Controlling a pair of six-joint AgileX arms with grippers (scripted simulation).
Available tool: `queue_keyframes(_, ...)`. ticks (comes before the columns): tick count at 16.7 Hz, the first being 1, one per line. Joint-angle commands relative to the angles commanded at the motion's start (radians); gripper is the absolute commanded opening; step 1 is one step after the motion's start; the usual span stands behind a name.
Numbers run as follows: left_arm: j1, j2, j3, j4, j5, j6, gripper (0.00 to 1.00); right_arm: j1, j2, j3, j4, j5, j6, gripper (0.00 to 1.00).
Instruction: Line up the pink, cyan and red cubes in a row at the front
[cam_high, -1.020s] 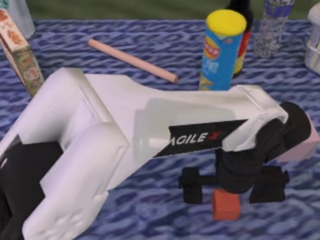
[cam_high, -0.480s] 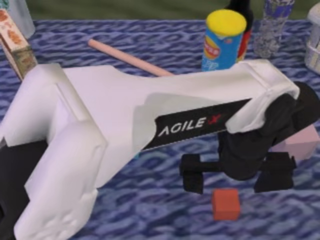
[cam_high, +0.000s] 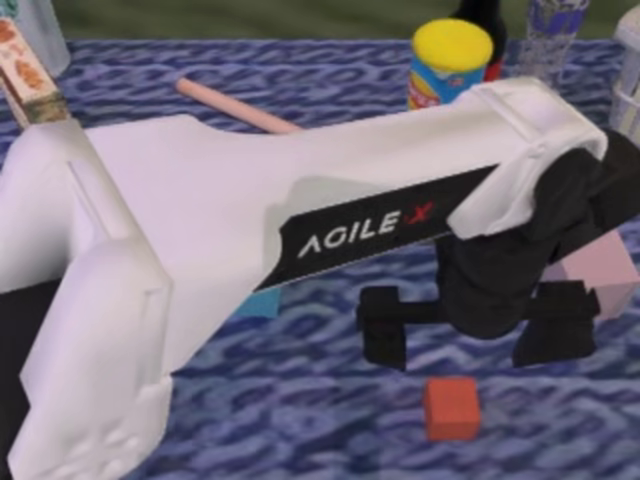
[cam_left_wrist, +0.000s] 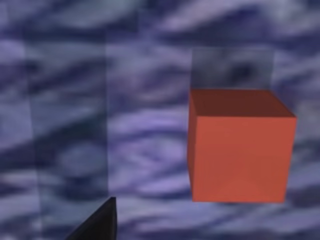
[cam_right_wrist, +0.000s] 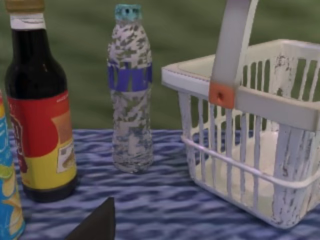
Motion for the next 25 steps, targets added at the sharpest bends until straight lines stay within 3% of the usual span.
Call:
queue_keyframes(4,0.092,-0.023,-0.038,0.017,0.004,0.109,1.00,0.000,0.000,0.000,0.000,0.000,0.000,1.00)
queue_keyframes(14,0.517,-0.116,-0.217,0.084,0.029,0.617,1.00,0.000,0.000,0.000,0.000,0.000,0.000,1.00)
queue_keyframes(21,0.538,-0.118,-0.225,0.090,0.028,0.640,1.00,0.000,0.000,0.000,0.000,0.000,0.000,1.00)
queue_keyframes(25,0.541,-0.087,-0.294,0.193,0.030,0.641,1.00,0.000,0.000,0.000,0.000,0.000,0.000,1.00)
